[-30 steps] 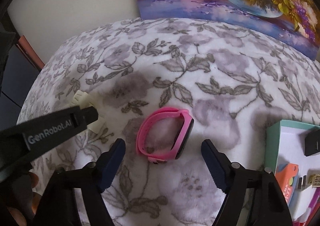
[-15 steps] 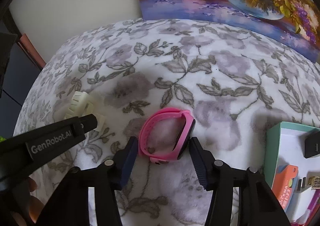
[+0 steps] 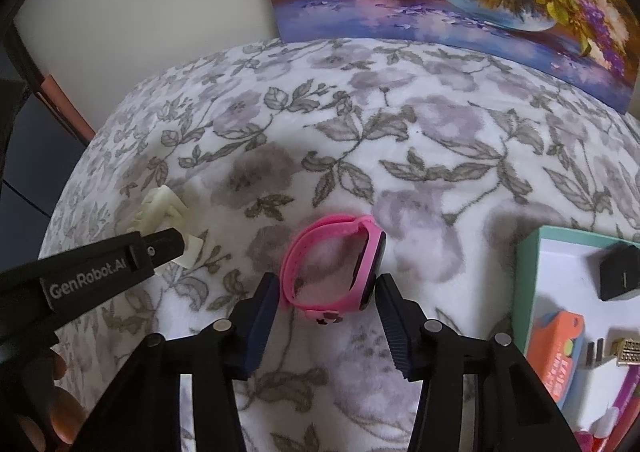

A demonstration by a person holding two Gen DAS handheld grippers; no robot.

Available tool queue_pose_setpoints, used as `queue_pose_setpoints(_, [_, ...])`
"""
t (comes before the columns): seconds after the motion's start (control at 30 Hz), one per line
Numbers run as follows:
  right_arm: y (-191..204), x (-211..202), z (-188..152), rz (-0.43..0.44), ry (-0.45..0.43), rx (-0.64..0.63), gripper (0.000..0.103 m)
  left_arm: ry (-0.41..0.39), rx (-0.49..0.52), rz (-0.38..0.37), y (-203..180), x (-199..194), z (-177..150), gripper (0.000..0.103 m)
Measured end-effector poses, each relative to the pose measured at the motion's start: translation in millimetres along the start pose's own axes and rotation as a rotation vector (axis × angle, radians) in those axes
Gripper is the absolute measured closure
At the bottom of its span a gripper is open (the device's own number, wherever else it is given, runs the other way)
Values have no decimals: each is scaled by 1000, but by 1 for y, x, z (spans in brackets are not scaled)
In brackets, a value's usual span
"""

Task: Organize rigid objects
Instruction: 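Grasp the pink watch band with the right gripper, then carry the clip and watch band into the tray and open both grippers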

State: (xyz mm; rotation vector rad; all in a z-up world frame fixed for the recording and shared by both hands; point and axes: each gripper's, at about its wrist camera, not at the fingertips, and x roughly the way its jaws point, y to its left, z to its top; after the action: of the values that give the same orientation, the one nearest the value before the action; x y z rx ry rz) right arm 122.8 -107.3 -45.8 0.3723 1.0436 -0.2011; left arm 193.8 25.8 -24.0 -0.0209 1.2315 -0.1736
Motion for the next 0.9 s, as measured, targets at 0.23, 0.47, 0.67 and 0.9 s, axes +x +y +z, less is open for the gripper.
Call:
queue_pose_setpoints(0.23, [-10,-26,-2,15,-18,38,50,-29,12,-17,-9,-23,-12,68])
queue_pose_setpoints(0.47, [-19,-61,-8,-3,-44,53,50,-56,58,-20,-27,-45,-33,68])
queue_pose_setpoints(0.67, [-39,-93,-24,-1,-63,114,50,-106,72,-48,-42,-74,-52,68])
queue_pose_setpoints(0.9, [-63,-135,-43,-26,-112,152,50,-152,129,-75,-59,-102,-78,68])
